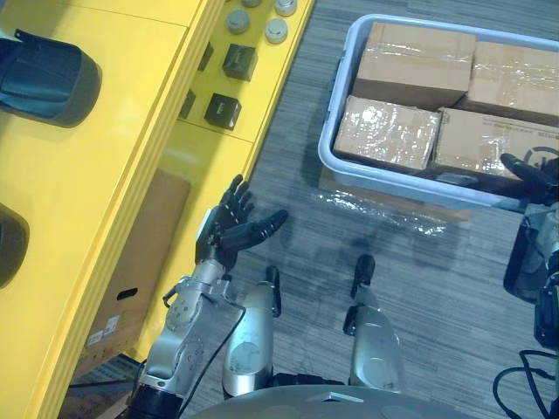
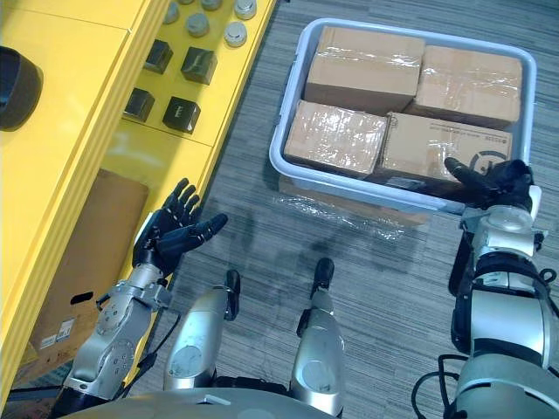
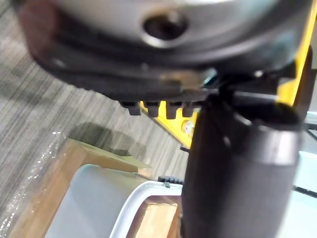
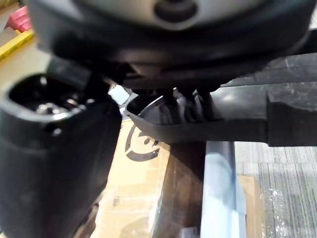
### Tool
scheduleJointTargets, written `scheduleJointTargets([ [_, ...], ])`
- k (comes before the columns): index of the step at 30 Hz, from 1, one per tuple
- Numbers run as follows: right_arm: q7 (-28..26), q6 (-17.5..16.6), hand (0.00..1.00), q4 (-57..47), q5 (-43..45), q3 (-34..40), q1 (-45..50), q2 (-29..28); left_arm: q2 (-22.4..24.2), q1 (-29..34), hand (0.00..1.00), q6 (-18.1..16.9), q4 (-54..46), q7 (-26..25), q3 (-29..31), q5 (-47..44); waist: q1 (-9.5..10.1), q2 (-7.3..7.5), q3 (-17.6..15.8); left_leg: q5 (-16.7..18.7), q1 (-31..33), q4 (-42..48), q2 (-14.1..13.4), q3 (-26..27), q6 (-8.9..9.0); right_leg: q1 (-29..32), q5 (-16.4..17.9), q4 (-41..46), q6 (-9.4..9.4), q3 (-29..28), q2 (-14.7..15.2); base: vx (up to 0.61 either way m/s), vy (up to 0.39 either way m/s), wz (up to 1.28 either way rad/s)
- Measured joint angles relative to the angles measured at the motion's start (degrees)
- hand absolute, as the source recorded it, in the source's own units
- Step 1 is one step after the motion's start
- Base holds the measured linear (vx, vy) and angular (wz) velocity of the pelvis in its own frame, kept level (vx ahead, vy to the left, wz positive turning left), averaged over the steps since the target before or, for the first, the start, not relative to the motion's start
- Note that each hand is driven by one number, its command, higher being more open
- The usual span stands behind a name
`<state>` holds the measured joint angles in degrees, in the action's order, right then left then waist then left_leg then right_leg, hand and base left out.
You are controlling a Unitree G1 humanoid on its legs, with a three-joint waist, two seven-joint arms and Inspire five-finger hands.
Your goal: Walk over and take three plastic housings, then place them on the shelf
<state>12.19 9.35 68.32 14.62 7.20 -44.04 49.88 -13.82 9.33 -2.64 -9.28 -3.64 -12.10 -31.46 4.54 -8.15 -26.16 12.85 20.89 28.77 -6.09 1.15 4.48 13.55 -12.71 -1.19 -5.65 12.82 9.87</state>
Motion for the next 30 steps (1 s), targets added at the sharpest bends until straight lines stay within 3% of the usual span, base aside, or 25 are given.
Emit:
scheduleJointTargets([
  [8,1.92,-0.23,1.00,3.94,2.59,-0.74,-5.56,3.56,-0.06,-0.19,1.00,-2.14,0.39,-0.01,-0.59,-2.26,0.11,-1.79,-0.76,-0.16,1.01,0.05,0.58,-0.16,-0.24,0.91,-0.09,0.11,-0.11,0.19,0.55,-0.04,0.051,0.02],
  [15,1.56,-3.31,1.00,5.36,2.61,-1.39,-7.18,3.97,-0.04,-0.26,1.00,-2.47,1.07,0.02,-1.12,-2.25,0.20,-1.87,-0.80,-0.27,2.02,0.33,0.57,-0.22,-0.30,1.85,-0.17,0.25,-0.09,0.19,0.54,-0.04,0.036,0.00],
  [20,2.15,-6.54,1.00,5.20,2.55,-6.17,-11.03,3.97,0.26,-0.31,1.00,-3.34,1.07,0.05,-1.49,-2.13,0.26,-2.09,-1.02,-0.25,2.73,0.91,0.50,-0.51,-0.31,2.12,-0.25,0.27,-0.03,0.36,0.45,-0.05,0.036,0.01],
  [30,2.50,-7.58,1.00,1.32,2.45,-12.87,-17.98,4.06,1.80,-0.33,1.00,-3.85,1.14,0.02,-2.73,-2.06,2.23,-2.09,-2.03,-0.25,3.70,1.71,0.50,-1.39,-0.30,2.37,-0.39,0.39,-0.03,1.26,0.34,-0.05,0.039,0.04],
])
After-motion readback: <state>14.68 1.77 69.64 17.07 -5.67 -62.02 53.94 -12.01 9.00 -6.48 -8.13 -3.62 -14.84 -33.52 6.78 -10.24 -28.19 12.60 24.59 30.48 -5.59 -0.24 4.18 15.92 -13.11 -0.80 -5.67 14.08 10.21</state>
